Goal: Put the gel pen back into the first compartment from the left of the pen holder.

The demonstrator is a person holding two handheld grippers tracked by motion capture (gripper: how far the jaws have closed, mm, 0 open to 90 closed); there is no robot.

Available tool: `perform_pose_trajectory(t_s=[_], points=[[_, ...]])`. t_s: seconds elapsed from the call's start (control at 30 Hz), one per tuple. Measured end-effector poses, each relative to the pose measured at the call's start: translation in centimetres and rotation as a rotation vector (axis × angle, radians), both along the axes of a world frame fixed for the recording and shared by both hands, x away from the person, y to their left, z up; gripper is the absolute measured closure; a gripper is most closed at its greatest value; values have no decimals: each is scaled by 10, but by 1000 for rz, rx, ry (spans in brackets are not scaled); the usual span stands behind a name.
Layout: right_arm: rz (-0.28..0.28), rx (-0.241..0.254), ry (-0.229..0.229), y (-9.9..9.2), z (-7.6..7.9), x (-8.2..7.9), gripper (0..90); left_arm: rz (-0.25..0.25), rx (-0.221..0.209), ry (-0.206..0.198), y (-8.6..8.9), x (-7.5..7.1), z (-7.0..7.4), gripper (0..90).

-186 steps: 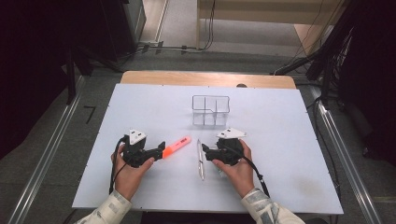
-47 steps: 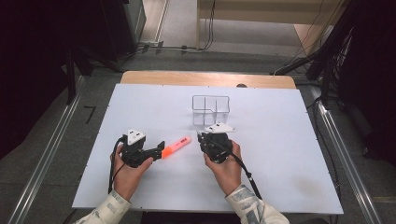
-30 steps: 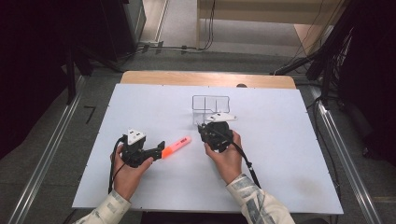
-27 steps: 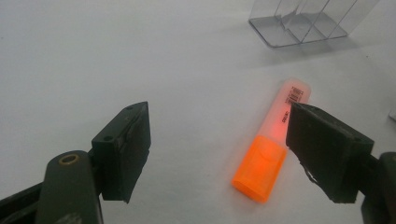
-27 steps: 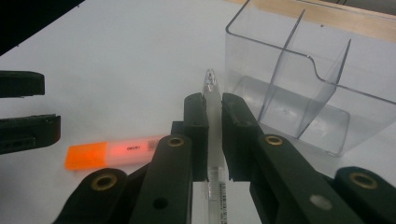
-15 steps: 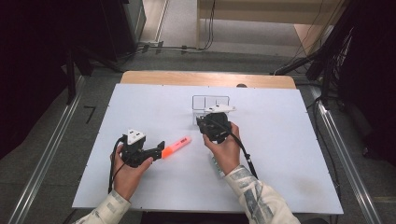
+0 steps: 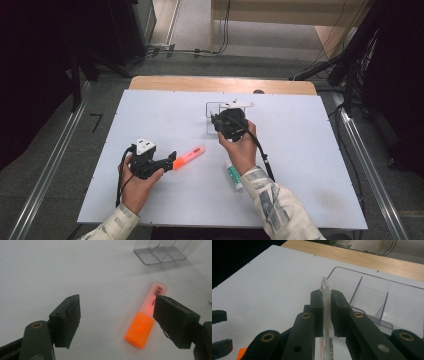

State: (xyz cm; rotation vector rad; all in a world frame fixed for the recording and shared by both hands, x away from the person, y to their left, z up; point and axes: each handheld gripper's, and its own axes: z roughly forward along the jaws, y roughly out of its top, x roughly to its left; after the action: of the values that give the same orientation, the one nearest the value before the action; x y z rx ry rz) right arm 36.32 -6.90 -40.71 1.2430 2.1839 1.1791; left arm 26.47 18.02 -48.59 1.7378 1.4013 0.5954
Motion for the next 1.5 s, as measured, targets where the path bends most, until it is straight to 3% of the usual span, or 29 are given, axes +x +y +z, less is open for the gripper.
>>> perform_pose_trajectory(t_s=[0.67,1.5], points=[[-10,-2,-16,17,14,41,793,-1,-16,2,2,1,0,227],[-19,7,28,31,24,94,792,-3,-26,5,4,1,0,227]])
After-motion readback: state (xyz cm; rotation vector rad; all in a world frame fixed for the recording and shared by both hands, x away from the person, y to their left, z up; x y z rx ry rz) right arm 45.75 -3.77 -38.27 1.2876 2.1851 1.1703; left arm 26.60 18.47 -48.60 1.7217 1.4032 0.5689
